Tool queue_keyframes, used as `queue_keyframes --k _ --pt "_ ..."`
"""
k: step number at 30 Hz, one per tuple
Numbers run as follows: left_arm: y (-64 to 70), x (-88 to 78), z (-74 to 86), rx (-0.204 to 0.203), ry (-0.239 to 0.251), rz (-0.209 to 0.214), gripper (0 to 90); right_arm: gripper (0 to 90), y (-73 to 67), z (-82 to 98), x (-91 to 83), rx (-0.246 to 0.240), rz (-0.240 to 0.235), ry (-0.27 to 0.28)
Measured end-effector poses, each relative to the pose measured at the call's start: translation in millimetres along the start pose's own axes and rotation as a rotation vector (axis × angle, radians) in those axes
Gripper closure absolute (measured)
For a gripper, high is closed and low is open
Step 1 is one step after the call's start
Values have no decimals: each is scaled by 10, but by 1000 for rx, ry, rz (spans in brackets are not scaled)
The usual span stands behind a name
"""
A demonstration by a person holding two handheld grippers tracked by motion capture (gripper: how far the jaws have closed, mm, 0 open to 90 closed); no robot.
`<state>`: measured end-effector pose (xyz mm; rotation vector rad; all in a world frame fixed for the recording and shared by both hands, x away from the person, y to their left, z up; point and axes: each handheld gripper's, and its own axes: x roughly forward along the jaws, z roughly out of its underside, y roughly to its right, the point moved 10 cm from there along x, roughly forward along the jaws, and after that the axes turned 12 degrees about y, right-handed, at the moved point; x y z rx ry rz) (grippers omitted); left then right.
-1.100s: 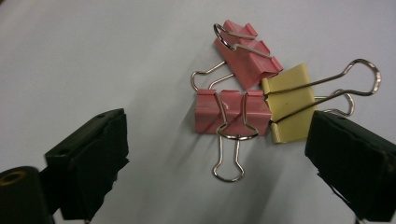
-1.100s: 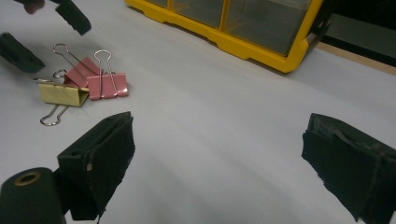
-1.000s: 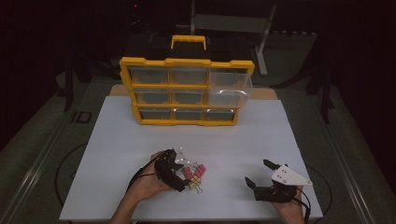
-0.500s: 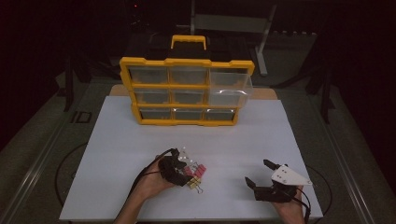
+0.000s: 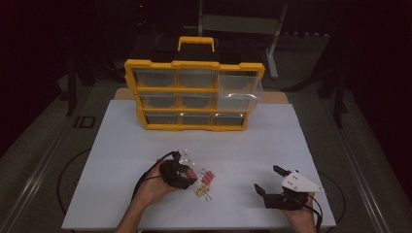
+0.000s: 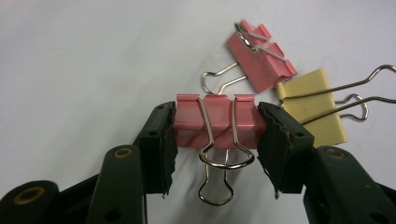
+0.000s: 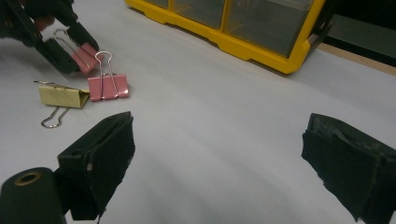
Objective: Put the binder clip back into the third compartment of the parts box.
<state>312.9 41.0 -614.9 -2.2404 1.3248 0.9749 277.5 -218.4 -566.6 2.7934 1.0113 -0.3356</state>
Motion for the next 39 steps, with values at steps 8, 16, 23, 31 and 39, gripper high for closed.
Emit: queue_keyframes --k 8,16,23,31,39 --pt "-134 -213 -112 -24 52 -25 501 88 -21 -14 29 13 -13 8" --pt "-255 -445 -297 -19 94 -35 501 86 -39 -47 44 26 -26 30" --pt "-327 -617 -493 -7 125 -31 501 86 -38 -60 36 32 -25 39" --pt "-438 -771 -666 -14 156 -28 501 86 -27 -56 32 38 -23 42" --pt "-524 -925 -864 -6 183 -34 501 86 -30 -60 33 47 -28 45"
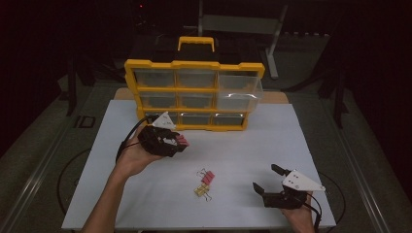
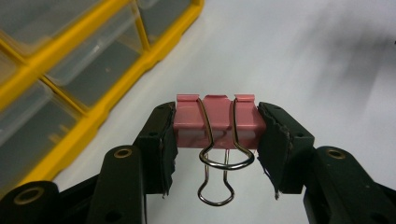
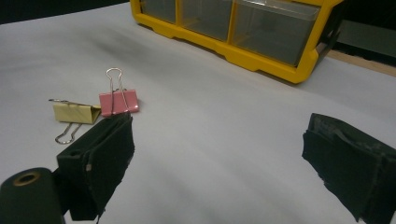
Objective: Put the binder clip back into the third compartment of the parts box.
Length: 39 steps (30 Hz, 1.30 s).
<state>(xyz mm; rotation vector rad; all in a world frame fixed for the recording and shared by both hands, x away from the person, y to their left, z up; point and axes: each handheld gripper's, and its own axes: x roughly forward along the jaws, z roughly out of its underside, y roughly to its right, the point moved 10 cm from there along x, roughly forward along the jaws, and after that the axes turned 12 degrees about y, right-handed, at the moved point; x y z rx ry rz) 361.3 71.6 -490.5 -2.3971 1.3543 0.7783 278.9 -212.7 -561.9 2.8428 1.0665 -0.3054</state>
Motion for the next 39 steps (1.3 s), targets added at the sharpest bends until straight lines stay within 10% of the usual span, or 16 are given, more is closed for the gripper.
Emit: queue_keyframes --k 39 --pt "-232 -435 -1495 122 116 35 500 77 44 -19 -20 -2 18 -1"
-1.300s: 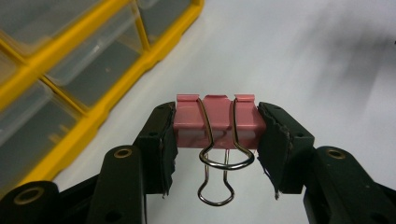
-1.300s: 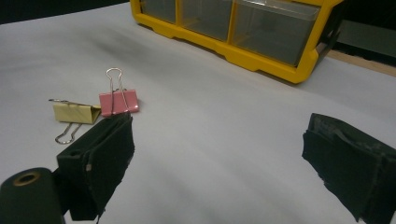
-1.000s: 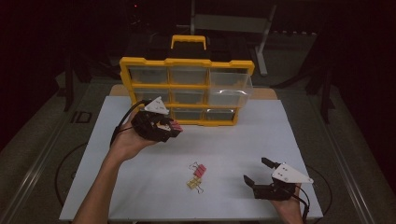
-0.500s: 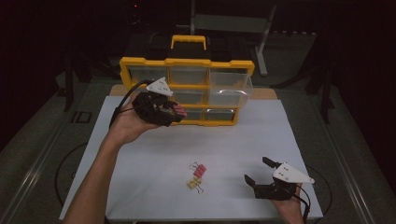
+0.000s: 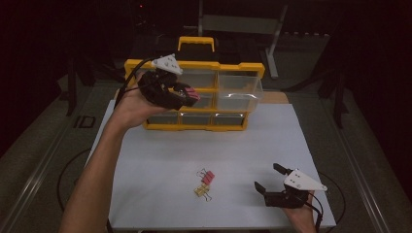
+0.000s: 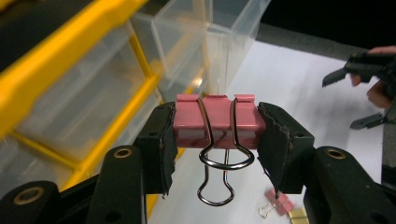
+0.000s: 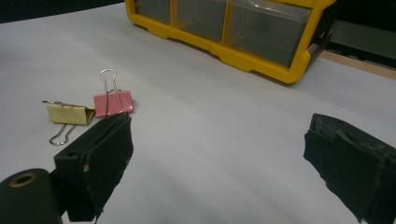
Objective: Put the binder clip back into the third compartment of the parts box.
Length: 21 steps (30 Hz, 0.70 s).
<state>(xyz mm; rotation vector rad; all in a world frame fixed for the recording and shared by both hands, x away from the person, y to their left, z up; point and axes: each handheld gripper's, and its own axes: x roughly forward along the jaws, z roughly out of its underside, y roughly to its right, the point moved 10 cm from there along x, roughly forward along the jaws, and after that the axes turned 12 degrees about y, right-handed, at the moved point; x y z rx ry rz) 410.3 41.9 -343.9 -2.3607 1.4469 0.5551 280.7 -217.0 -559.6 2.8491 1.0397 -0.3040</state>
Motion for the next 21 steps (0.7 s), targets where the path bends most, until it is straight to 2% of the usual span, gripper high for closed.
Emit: queue_keyframes --k 5,9,21 --pt "-45 61 -228 9 4 1 500 77 -1 5 4 3 1 -1" --pt "-59 145 -345 10 -5 6 500 77 -3 10 2 8 2 -3" --pt "-131 347 -559 -20 6 2 500 77 17 30 -2 7 6 -11"
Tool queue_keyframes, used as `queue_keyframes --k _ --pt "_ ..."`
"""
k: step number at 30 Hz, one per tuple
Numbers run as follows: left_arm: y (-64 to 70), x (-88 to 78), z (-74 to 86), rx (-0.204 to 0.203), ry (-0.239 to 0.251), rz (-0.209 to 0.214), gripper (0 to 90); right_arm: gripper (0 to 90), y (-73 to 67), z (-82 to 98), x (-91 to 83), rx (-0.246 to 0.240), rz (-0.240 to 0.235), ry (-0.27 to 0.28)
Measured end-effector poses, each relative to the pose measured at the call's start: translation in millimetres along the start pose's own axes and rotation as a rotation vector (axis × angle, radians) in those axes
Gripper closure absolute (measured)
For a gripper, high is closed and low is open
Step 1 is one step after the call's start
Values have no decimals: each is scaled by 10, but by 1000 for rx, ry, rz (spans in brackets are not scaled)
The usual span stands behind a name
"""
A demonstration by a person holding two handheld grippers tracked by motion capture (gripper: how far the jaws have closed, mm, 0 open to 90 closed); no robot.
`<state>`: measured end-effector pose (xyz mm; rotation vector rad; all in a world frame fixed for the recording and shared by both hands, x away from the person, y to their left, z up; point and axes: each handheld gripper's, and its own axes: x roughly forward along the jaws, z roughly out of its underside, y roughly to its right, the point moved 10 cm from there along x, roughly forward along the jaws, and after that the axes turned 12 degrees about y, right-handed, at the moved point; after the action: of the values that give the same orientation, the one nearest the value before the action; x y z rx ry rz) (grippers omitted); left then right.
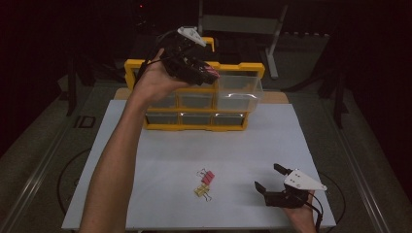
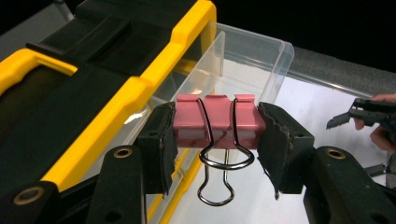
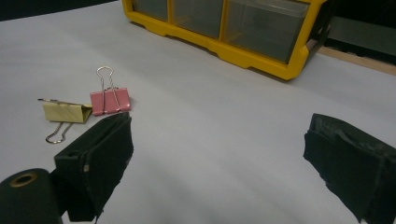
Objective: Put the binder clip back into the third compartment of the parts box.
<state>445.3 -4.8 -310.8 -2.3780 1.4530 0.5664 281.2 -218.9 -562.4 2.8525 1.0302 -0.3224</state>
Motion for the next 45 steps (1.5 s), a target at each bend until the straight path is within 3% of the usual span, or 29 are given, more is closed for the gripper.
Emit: queue_keyframes --k 12,18,20,21,22,23,26,38,45 --pt "80 277 -104 18 -45 5 500 77 -10 7 9 1 -6 1" --pt "108 389 -134 6 -39 17 500 77 -3 6 1 1 -4 3" --pt "94 424 -137 8 -34 -1 495 77 -5 8 1 3 -3 1" --pt "87 442 -141 -2 -26 -9 429 77 -6 8 2 2 -2 1" --pt "63 461 -134 -16 -34 -33 247 77 -8 7 2 0 -2 1" --pt "36 472 -117 -17 -46 -59 129 77 -8 6 0 -1 -2 1" --pt "-6 464 -72 -28 -69 -88 1 77 -5 4 -7 0 -2 3" --pt "-34 331 181 -54 -78 -107 0 77 -3 1 -10 0 3 3" --pt "1 270 430 -65 -100 -121 0 77 0 -2 -20 1 6 4"
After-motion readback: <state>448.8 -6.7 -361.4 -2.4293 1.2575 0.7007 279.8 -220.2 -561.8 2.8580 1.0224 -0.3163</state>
